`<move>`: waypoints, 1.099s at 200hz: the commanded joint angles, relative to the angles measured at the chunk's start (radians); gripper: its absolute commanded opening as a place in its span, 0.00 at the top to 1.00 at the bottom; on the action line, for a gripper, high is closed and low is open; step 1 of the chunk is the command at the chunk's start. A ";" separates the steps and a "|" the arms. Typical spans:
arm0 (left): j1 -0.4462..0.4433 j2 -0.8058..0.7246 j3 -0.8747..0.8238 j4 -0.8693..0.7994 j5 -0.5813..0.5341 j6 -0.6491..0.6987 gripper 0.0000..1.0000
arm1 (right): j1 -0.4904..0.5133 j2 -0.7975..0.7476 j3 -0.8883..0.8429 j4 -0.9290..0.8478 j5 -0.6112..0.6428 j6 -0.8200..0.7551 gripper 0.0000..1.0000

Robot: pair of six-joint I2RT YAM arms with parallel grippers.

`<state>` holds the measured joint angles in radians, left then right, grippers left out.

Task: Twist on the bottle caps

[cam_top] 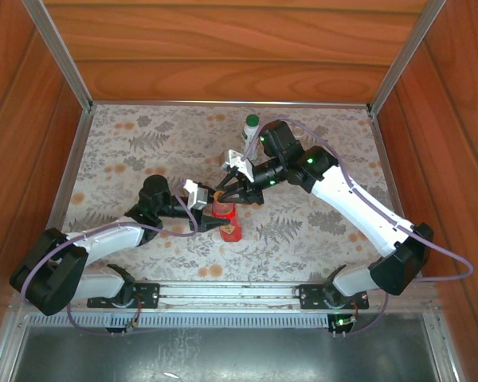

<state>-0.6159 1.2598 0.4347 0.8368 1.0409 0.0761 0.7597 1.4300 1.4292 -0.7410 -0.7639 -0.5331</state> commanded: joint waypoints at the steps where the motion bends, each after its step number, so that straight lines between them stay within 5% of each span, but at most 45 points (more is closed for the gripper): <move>1: -0.007 -0.033 0.011 0.033 0.018 0.026 0.36 | 0.004 0.023 0.018 -0.029 0.017 -0.015 0.62; 24: -0.007 -0.033 0.010 0.031 0.018 0.027 0.37 | 0.003 0.024 0.018 -0.030 0.027 -0.011 0.55; 75: -0.006 -0.028 0.015 0.025 0.016 0.029 0.36 | 0.003 0.019 0.016 -0.022 0.006 -0.008 0.61; 134: -0.006 -0.029 0.015 0.021 0.022 0.029 0.36 | 0.003 0.061 0.029 0.015 -0.097 0.004 0.54; 194: -0.004 -0.031 0.011 0.012 0.016 0.038 0.36 | 0.004 0.071 0.039 -0.003 -0.109 -0.006 0.69; 220: -0.005 -0.029 0.013 0.009 -0.042 0.046 0.36 | 0.005 0.051 0.012 0.056 -0.012 0.062 0.79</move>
<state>-0.6159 1.2484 0.4347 0.8295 1.0206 0.0853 0.7609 1.5055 1.4536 -0.7326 -0.8547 -0.5365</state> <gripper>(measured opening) 0.637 0.334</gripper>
